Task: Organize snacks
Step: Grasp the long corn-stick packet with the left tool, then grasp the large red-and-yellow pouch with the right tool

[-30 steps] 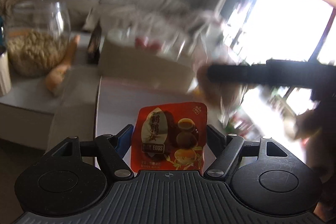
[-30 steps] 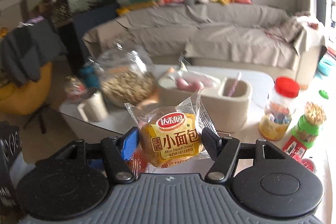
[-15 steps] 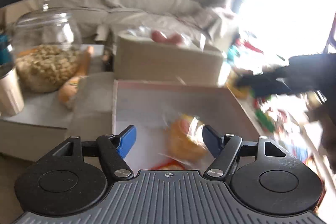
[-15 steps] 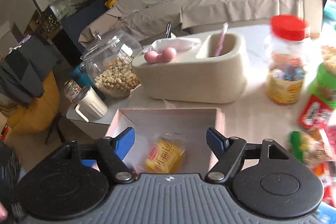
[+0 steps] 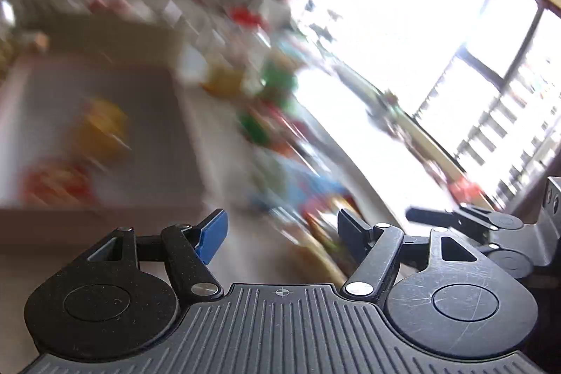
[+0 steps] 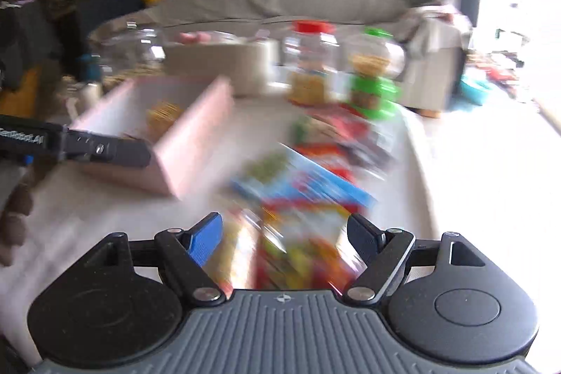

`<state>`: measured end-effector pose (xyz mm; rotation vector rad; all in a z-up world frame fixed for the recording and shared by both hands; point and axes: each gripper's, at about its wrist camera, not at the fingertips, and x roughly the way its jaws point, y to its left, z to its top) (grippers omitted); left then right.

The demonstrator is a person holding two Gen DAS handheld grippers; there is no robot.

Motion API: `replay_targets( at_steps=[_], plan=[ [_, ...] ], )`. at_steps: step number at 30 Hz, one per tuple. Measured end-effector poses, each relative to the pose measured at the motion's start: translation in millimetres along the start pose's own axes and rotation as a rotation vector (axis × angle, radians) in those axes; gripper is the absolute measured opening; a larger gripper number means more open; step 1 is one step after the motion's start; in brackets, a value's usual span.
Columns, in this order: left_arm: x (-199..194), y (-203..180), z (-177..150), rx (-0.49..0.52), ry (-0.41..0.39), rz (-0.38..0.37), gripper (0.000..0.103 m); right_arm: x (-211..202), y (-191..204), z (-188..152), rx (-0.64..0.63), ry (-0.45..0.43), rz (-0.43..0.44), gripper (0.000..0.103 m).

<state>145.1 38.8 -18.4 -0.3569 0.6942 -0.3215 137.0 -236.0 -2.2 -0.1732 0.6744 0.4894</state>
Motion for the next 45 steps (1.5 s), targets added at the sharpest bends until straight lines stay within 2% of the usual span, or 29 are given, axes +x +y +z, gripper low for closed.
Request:
replay_targets(
  at_steps=[2,5,7,9,10,12,13,14,17,19,30,35,42,45],
  plan=[
    [21.2,-19.2,-11.2,0.011,0.060,-0.009,0.075,-10.2,-16.7,-21.3,0.042,-0.012,-0.061,0.079],
    [46.0,-44.2,-24.1,0.089,0.098,0.068,0.073,-16.5,-36.4,-40.4,0.117,-0.033,-0.127,0.079],
    [56.8,-51.9,-28.2,0.119,0.117,0.092,0.068,-16.0,-47.0,-49.3,0.158,-0.046,-0.145,0.079],
    [63.0,-59.0,-30.6,0.138,0.124,0.092,0.068,-10.3,-52.3,-55.6,0.189,-0.052,-0.143,0.079],
    [65.2,-62.7,-31.9,0.170,0.113,0.115,0.068,-6.8,-53.1,-57.8,0.206,-0.052,-0.137,0.079],
    [67.1,-69.3,-33.4,0.256,0.080,0.201,0.062,1.7,-54.2,-61.0,0.235,-0.047,-0.117,0.079],
    [67.6,-69.4,-33.0,0.277,0.075,0.228,0.051,5.3,-54.8,-63.1,0.245,-0.042,-0.105,0.079],
    [67.4,-66.4,-32.6,0.277,0.081,0.230,0.048,9.3,-54.3,-66.1,0.254,-0.034,-0.099,0.079],
    [57.9,-58.8,-35.3,0.235,0.085,0.199,0.047,20.5,-55.6,-74.1,0.285,-0.007,-0.085,0.080],
    [52.6,-56.2,-37.1,0.222,0.090,0.202,0.047,16.5,-56.5,-75.3,0.297,-0.021,-0.080,0.087],
    [22.4,-40.1,-57.4,0.181,0.141,0.229,0.035,21.2,-54.4,-74.2,0.279,0.002,-0.070,0.095],
    [19.6,-36.4,-65.2,0.168,0.147,0.230,0.035,26.7,-48.7,-71.3,0.226,0.035,-0.058,0.103],
    [20.7,-35.0,-64.6,0.155,0.144,0.222,0.035,24.2,-56.8,-71.5,0.255,0.035,-0.014,0.103],
    [20.9,-33.8,-65.0,0.150,0.139,0.218,0.035,26.9,-50.1,-70.6,0.181,0.065,-0.025,0.103]
  ],
)
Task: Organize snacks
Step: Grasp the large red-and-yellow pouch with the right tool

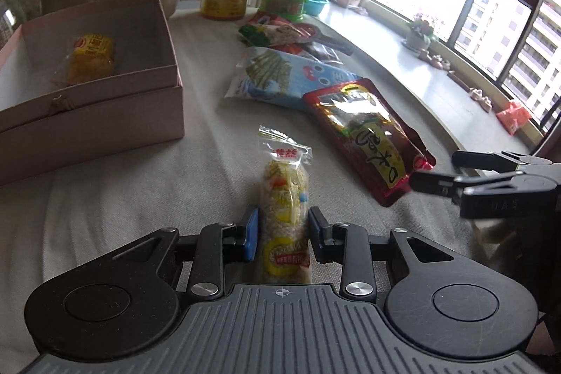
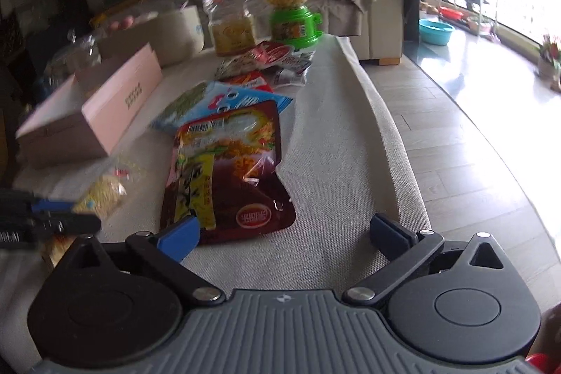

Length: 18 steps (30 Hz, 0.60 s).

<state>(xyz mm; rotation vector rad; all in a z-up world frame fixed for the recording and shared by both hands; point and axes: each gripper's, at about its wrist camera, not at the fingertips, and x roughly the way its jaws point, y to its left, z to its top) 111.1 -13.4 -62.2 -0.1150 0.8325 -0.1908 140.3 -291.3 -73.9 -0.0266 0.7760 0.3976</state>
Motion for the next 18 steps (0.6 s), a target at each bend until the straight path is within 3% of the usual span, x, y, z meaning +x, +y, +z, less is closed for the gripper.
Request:
replay_targets(
  at_steps=[4,7,10,14,18],
  plan=[
    [-0.4,-0.3,-2.2,-0.001,-0.009,0.003,0.035,3.0,19.4,1.6,-0.098,0.020,-0.025,0.101],
    [-0.8,0.9,-5.0,-0.014,-0.024,-0.001,0.035,-6.2,35.8,10.8,-0.141,-0.056,0.002,0.101],
    [-1.2,0.9,-6.3,-0.021,-0.032,0.000,0.035,0.7,52.8,24.4,-0.175,-0.072,0.022,0.101],
    [-2.1,3.1,-8.1,-0.022,-0.041,-0.009,0.035,34.5,56.0,37.5,-0.154,-0.017,0.005,0.100],
    [-2.1,7.3,-10.3,-0.031,-0.054,-0.026,0.035,47.6,48.6,37.9,-0.094,0.004,-0.001,0.093]
  ],
)
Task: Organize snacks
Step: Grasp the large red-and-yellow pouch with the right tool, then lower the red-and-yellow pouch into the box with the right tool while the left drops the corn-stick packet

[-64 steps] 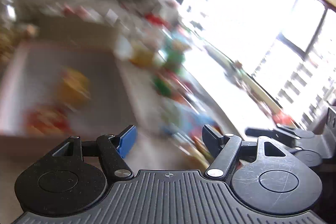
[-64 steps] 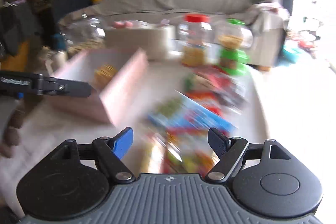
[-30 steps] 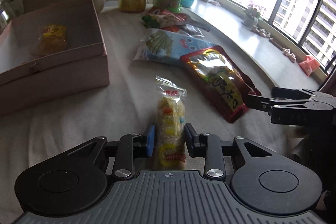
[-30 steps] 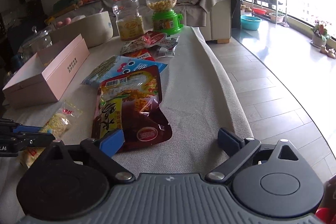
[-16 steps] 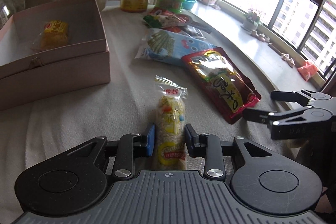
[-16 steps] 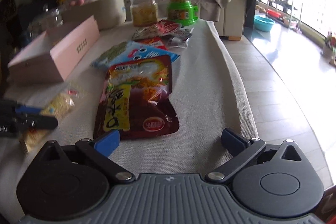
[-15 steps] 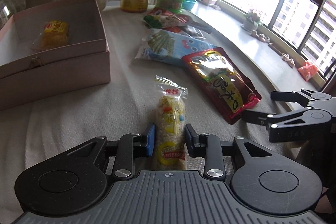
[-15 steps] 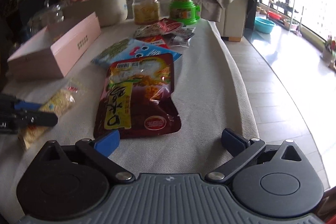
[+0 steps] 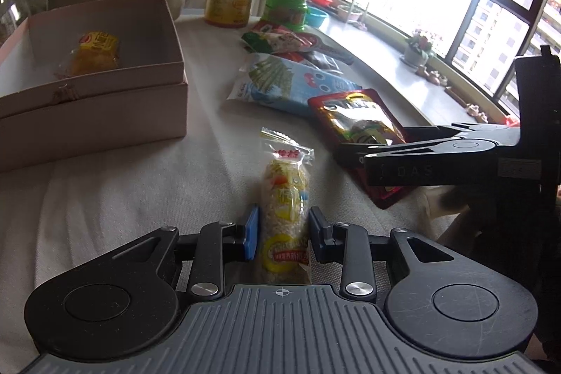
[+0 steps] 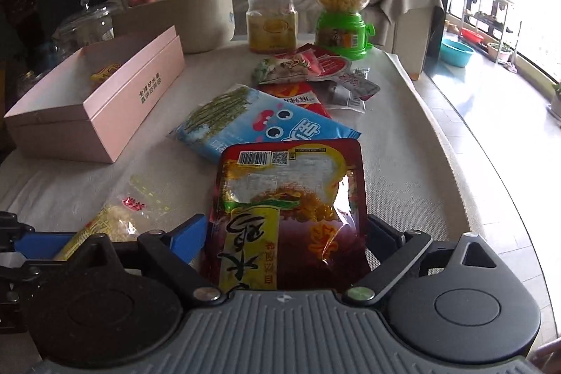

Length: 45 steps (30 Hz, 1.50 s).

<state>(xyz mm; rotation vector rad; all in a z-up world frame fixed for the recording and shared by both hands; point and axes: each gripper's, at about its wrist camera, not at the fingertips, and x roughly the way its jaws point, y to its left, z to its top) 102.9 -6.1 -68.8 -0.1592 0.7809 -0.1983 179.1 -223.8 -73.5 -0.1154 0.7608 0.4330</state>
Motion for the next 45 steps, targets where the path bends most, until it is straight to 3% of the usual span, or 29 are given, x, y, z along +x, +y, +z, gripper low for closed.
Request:
replay_targets(
  at_steps=[3,8,13,22,30,34,40,42,45],
  plan=[
    [-0.6,0.2,-1.9,0.000,-0.014,-0.003,0.035,-9.7,0.8,-8.4,-0.010,-0.002,0.014,0.084],
    [-1.2,-1.3,-4.1,0.004,-0.027,0.000,0.035,-35.5,1.0,-26.3,-0.002,0.003,0.083,0.080],
    [-2.0,-2.4,-5.8,0.014,-0.032,0.003,0.035,-58.8,-1.5,-39.0,0.021,-0.007,0.107,0.070],
    [-17.0,-2.7,-13.8,-0.017,-0.010,-0.032,0.034,-81.7,7.2,-44.3,-0.004,-0.013,0.122,0.068],
    [-62.4,7.4,-33.6,-0.027,-0.017,-0.036,0.033,-101.6,26.4,-41.7,-0.107,-0.021,0.137,0.068],
    [-129.8,37.1,-11.7,-0.088,-0.208,0.045,0.033,-131.8,41.0,-7.1,-0.156,-0.134,0.206,0.068],
    [-227.5,73.7,58.5,-0.019,-0.500,0.277,0.033,-165.7,71.8,98.6,-0.177,-0.353,0.292,0.068],
    [-241.2,86.4,81.6,-0.026,-0.549,0.306,0.033,-165.0,83.0,131.0,-0.152,-0.401,0.295,0.068],
    [-238.1,109.7,110.9,-0.085,-0.559,0.278,0.033,-152.9,102.9,169.2,-0.125,-0.433,0.285,0.068]
  ],
)
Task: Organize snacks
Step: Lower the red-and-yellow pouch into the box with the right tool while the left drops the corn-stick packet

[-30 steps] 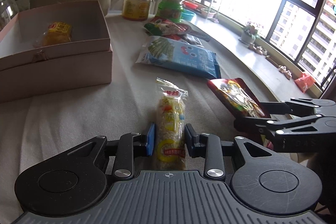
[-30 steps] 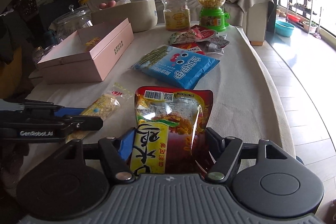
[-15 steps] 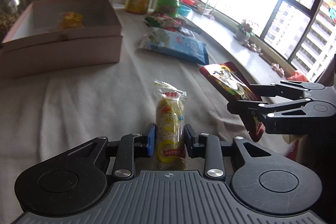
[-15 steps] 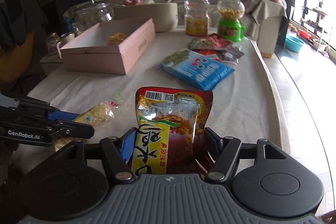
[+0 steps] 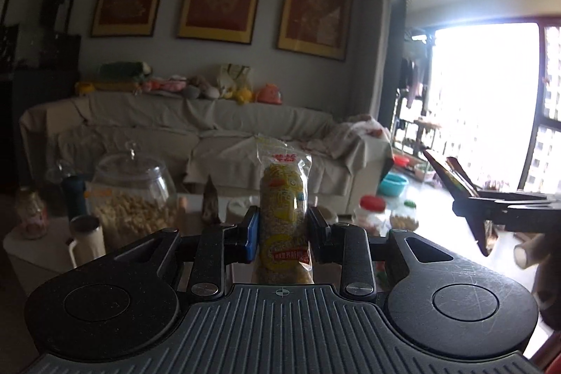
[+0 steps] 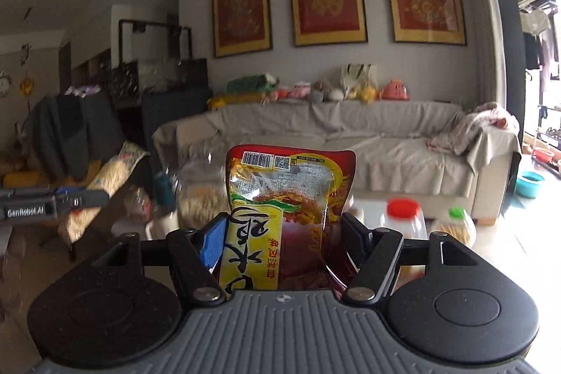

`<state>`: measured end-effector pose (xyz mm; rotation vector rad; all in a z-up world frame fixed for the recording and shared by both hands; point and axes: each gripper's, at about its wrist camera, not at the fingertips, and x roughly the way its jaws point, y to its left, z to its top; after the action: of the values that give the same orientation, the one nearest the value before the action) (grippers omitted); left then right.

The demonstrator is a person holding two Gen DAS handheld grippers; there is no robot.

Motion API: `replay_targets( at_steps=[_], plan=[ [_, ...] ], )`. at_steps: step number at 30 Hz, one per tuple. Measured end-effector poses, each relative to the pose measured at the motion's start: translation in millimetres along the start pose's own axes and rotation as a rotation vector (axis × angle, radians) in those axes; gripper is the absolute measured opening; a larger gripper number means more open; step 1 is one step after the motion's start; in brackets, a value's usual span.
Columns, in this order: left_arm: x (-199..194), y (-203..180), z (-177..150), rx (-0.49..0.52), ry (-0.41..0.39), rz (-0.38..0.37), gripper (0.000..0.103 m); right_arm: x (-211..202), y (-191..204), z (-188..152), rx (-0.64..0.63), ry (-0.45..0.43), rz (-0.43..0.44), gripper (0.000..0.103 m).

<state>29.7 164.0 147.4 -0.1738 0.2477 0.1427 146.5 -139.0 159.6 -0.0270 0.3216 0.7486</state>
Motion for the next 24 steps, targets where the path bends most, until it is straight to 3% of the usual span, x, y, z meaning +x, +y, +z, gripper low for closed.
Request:
replay_targets(
  at_steps=[5,7,9,10,12,14,18,20,24],
  plan=[
    [69.5,16.2,-19.2,-0.117,0.060,-0.031,0.034,60.5,9.3,6.1,-0.002,0.062,-0.031,0.068],
    [102.2,24.4,-43.3,-0.200,0.112,-0.105,0.034,84.2,9.2,-1.5,-0.015,0.106,-0.043,0.068],
    [147.0,30.3,-72.4,-0.261,0.237,-0.210,0.034,107.4,6.4,-11.1,-0.024,0.153,-0.065,0.068],
    [170.0,29.2,-86.9,-0.252,0.321,-0.211,0.034,119.0,3.8,-16.1,-0.026,0.178,-0.079,0.068],
    [197.7,20.2,-111.3,-0.145,0.401,-0.094,0.032,137.3,-0.1,-26.4,-0.031,0.230,-0.102,0.068],
    [202.8,16.3,-119.5,-0.054,0.367,-0.003,0.032,155.3,-2.2,-35.9,-0.033,0.274,-0.115,0.068],
    [189.9,42.8,-111.4,-0.204,0.253,0.001,0.032,186.6,-5.2,-54.8,-0.013,0.354,-0.090,0.068],
    [181.1,49.6,-109.7,-0.225,0.204,0.016,0.032,204.4,1.1,-65.9,0.000,0.406,-0.061,0.068],
    [172.8,62.3,-109.9,-0.259,0.206,0.032,0.032,228.0,24.1,-95.4,-0.025,0.473,0.012,0.071]
  ],
)
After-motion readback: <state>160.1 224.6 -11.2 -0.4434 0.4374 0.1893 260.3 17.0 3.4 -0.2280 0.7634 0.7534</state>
